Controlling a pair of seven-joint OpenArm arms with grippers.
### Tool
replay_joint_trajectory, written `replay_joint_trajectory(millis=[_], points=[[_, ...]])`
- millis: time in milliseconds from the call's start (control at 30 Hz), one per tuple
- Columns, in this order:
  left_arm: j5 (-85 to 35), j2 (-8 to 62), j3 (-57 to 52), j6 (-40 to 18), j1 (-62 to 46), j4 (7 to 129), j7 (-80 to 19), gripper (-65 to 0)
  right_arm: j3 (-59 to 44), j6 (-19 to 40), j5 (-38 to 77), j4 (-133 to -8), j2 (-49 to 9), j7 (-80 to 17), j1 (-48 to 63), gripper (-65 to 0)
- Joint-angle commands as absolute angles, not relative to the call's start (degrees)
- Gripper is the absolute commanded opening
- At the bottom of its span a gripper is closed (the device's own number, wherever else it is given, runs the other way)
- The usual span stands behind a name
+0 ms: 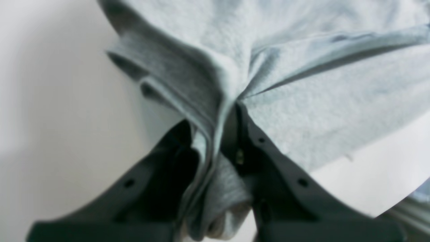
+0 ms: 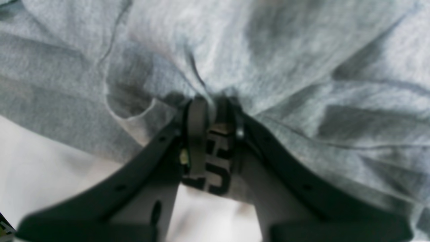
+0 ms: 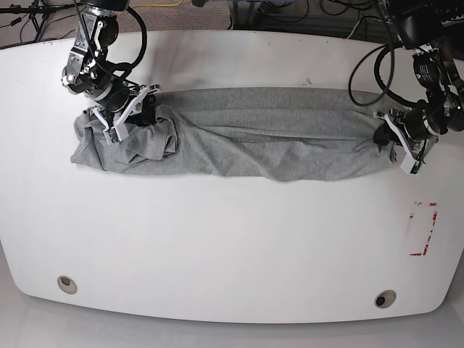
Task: Fold the T-shirt properly
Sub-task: 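Carry the held shirt end with the left gripper toward the right gripper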
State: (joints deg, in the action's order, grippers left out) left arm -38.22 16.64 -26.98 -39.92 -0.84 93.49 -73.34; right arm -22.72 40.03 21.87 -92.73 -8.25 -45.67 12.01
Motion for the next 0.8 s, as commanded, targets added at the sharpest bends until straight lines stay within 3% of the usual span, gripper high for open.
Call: replay_joint_trajectory(millis=[0,200,533,767], points=[[-39.69,17.54,-24.75,-40.00,0.04,101.14,-72.31,-61.2,-22.99,40.00,22.64,-93.76,-8.92,-45.05,11.65,-54.7],[-39.96,17.01,-17.10,-40.00,-0.04,110.46,-73.71,-61.1,-22.99,40.00,22.64,-93.85,-8.92,-45.05,11.65,-54.7],[-38.20,7.60,-8.75,-40.00,2.86,110.29,-75.56,-60.8,-22.99,40.00,22.64,-93.85,-8.92,-45.05,11.65,-54.7],[-29.14,-1.01,-2.42,-40.00,3.30,109.93,-75.38,-60.8,-22.90,40.00,22.64,-93.85,-8.92,-45.05,11.65,-54.7]])
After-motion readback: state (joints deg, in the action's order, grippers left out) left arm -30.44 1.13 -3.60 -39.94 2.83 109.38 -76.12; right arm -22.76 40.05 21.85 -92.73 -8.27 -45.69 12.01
